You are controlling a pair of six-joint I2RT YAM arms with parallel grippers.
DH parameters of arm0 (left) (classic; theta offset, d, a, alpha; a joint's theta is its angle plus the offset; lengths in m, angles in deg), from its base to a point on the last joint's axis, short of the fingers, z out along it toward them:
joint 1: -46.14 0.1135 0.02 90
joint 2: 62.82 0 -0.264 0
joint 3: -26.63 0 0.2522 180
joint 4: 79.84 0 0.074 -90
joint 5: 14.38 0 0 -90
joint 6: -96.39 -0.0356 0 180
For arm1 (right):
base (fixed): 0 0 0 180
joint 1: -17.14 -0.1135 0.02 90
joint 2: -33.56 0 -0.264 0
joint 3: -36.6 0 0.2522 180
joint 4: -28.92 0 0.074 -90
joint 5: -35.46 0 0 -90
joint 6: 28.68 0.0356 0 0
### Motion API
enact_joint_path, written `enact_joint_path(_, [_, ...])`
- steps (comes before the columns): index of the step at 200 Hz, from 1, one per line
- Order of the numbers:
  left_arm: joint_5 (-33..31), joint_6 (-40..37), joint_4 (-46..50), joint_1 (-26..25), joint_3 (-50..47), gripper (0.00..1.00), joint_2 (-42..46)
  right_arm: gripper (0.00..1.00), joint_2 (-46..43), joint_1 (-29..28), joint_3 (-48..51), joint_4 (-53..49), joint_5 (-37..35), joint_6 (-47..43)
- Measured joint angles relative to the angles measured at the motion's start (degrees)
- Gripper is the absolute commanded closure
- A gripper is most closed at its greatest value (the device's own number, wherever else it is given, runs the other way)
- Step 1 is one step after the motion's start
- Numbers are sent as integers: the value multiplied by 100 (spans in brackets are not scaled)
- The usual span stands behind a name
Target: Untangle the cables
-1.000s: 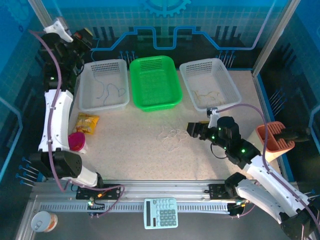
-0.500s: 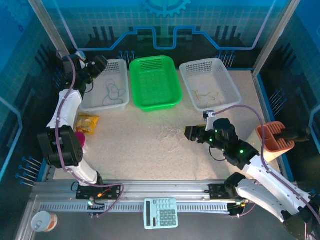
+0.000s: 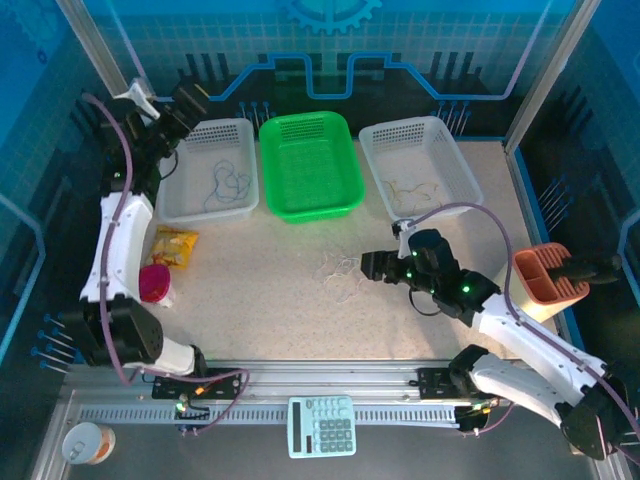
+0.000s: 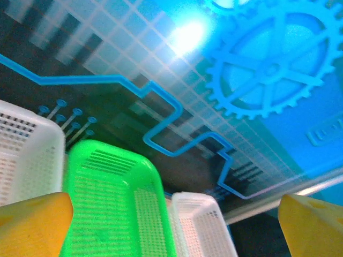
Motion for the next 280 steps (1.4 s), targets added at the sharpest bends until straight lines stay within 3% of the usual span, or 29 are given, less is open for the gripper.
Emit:
enact_joint_path(48, [-109, 107, 2, -1110, -2218, 1, 1554, 33, 1054, -81, -393, 74, 90, -238])
enact_joint_path(99, [-579, 758, -111, -1598, -4391, 1, 2743, 38, 2483, -120, -960, 575, 455, -538])
enact_joint_path(165, [-713, 905, -155, -1657, -4505, 1, 2951, 47, 4048, -120, -1711, 1021, 619, -686])
enact_joint_path(208, [-710, 1008, -201, -1703, -4505, 1, 2951, 49, 4454, -120, -1836, 1093, 612, -688])
enact_joint_path(236, [-713, 1034, -264, -1731, -4503, 1, 2946, 55, 4616, -114, -1878, 1167, 625, -723])
enact_joint_path(254, [-713, 1043, -271, -1755, -4496, 1, 2918, 63, 4682, -105, -1886, 1209, 634, -726])
enact_joint_path(280, [-713, 1043, -271, -1775, -4463, 1, 2848, 88, 4743, -94, -1952, 1233, 713, -721])
